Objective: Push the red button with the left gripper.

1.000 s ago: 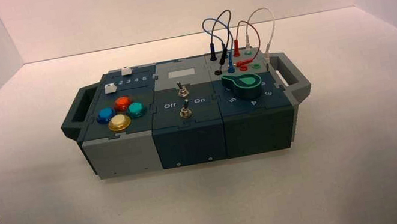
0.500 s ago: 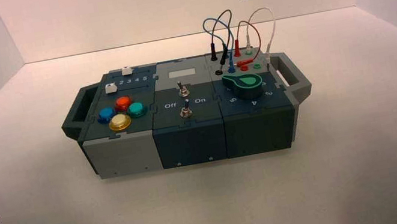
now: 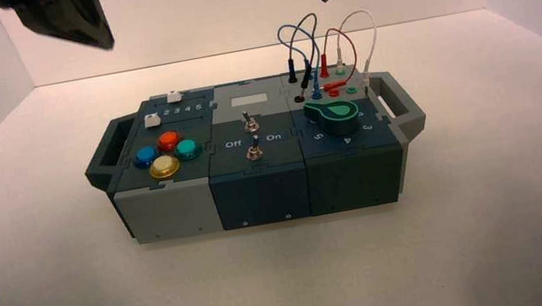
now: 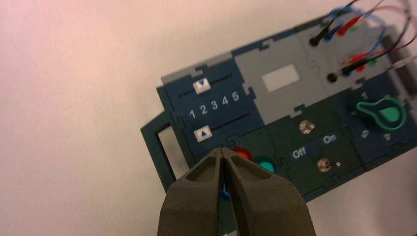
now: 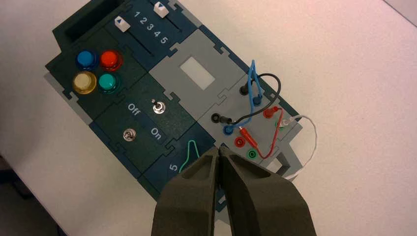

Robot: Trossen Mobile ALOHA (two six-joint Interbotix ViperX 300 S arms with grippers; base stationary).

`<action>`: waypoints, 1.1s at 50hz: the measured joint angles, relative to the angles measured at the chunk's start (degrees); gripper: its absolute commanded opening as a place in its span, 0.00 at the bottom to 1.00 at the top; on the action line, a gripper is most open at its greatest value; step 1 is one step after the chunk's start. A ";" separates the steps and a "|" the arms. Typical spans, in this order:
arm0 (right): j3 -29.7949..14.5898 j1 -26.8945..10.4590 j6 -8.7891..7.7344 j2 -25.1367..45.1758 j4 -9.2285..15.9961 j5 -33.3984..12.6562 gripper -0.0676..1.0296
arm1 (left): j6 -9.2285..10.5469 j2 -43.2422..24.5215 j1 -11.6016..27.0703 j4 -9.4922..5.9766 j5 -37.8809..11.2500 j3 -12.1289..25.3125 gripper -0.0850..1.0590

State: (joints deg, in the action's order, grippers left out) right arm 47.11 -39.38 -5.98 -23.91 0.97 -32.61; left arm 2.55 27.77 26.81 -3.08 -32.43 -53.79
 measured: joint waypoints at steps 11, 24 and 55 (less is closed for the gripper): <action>0.00 0.00 0.00 0.53 0.18 0.00 0.04 | 0.00 -7.21 2.11 -0.62 0.18 2.37 0.05; 0.09 0.00 0.00 0.97 0.18 0.00 0.04 | 0.00 -15.21 5.45 -1.23 0.26 4.22 0.05; 0.00 0.00 0.00 0.97 0.18 -0.09 0.04 | 0.00 -23.73 5.80 -1.32 0.09 4.75 0.05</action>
State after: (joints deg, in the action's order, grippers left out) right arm 47.11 -39.38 -5.98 -22.94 1.14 -32.70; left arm 2.55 4.04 32.61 -4.39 -32.34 -49.04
